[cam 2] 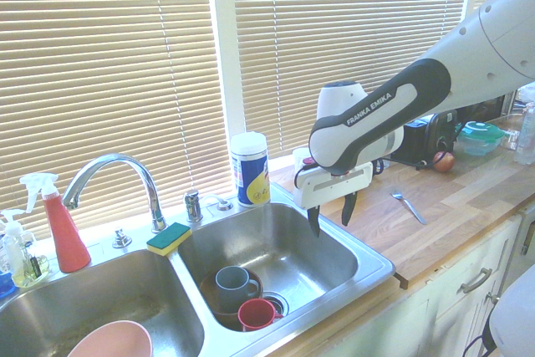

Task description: Put the fork into the sink

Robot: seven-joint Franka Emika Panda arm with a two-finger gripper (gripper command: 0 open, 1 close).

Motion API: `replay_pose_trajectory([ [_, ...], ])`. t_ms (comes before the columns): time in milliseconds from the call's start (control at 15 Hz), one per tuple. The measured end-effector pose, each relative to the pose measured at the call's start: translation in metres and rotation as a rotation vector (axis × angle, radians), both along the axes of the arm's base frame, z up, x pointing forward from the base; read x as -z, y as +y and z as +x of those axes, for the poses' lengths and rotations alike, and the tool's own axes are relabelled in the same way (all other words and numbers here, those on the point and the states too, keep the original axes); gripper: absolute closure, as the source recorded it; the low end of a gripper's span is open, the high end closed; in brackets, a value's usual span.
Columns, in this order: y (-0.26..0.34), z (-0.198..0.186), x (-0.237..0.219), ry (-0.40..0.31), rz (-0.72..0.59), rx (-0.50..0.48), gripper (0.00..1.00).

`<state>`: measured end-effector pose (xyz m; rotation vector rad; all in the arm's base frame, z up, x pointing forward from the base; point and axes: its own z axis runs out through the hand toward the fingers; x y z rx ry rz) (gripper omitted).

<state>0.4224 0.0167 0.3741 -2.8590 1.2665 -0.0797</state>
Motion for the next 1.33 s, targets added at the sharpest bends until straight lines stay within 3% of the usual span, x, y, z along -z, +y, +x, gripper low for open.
replay_pose_trajectory([
  [400, -0.018, 0.008, -0.027, -0.012, -0.003, 0.085, 0.00],
  [733, -0.128, -0.009, -0.052, -0.006, 0.009, 0.190, 0.00],
  [933, -0.189, -0.024, -0.041, 0.004, 0.006, 0.171, 0.00],
  [1133, -0.246, -0.036, -0.026, 0.020, 0.007, 0.215, 0.00],
  [1333, -0.276, -0.029, -0.010, 0.019, 0.001, 0.230, 0.00],
])
